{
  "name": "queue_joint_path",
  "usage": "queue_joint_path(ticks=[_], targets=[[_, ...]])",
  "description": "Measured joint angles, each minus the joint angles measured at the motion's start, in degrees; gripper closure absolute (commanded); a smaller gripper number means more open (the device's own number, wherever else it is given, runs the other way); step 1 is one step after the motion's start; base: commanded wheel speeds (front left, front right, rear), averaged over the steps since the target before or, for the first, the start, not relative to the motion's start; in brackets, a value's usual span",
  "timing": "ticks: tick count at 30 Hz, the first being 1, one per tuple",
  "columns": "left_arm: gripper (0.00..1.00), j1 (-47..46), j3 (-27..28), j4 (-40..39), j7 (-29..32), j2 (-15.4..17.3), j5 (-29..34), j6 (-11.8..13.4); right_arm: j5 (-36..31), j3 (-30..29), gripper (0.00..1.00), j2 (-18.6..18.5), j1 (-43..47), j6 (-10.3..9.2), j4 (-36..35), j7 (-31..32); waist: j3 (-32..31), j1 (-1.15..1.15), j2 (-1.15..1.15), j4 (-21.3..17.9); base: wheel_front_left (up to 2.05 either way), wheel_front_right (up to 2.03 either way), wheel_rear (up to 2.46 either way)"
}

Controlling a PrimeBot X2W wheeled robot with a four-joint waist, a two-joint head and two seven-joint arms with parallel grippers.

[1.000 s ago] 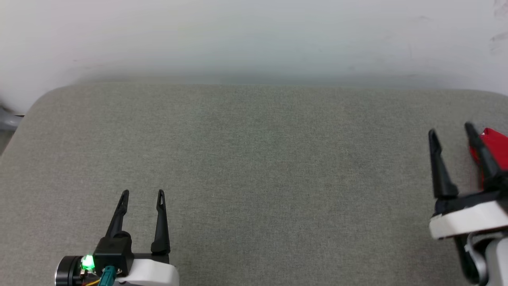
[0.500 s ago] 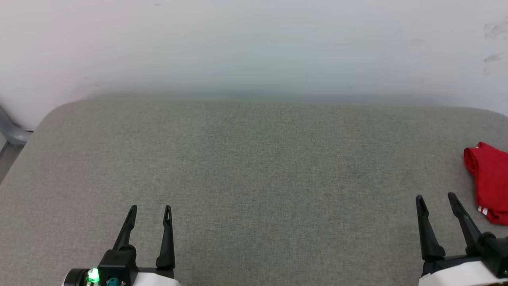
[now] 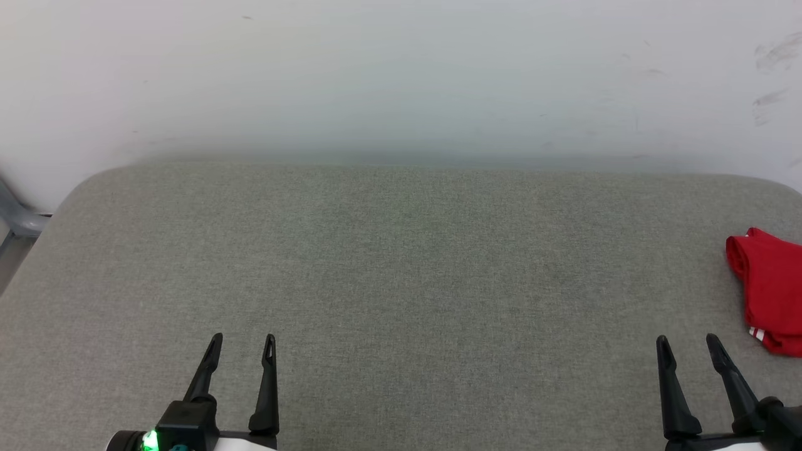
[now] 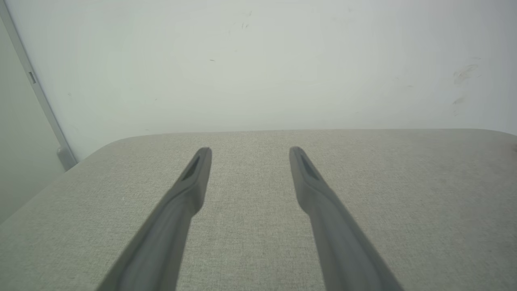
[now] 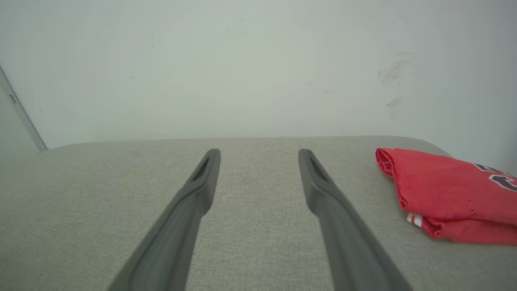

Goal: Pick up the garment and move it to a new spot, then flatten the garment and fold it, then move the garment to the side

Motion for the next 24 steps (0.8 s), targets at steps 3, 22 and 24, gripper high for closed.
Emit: queue_joint_path(ticks=[3, 22, 24], targets=[[0.0, 0.02, 0.11, 0.1, 0.0, -0.05, 0.05, -0.36, 0.02, -0.09, 0.0, 0.12, 0.29, 0.0, -0.21, 0.16, 0.09, 0.0, 0.0, -0.08, 0.0, 0.0, 0.0], [1.0, -0.53, 1.41, 4.66, 3.94, -0.23, -15.53, -1.72, 14.46, 0.16, 1.0, 0.25, -1.03, 0.02, 4.35, 3.83, 0.32, 0.01, 0.0, -0.44, 0.0, 0.0, 0.0], [1.0, -0.98, 1.69, 4.91, 4.44, -0.24, -17.67, -1.99, 16.44, 0.15, 1.0, 0.27, -1.38, 0.01, 4.65, 4.3, 0.35, 0.01, 0.0, -0.48, 0.0, 0.0, 0.0]])
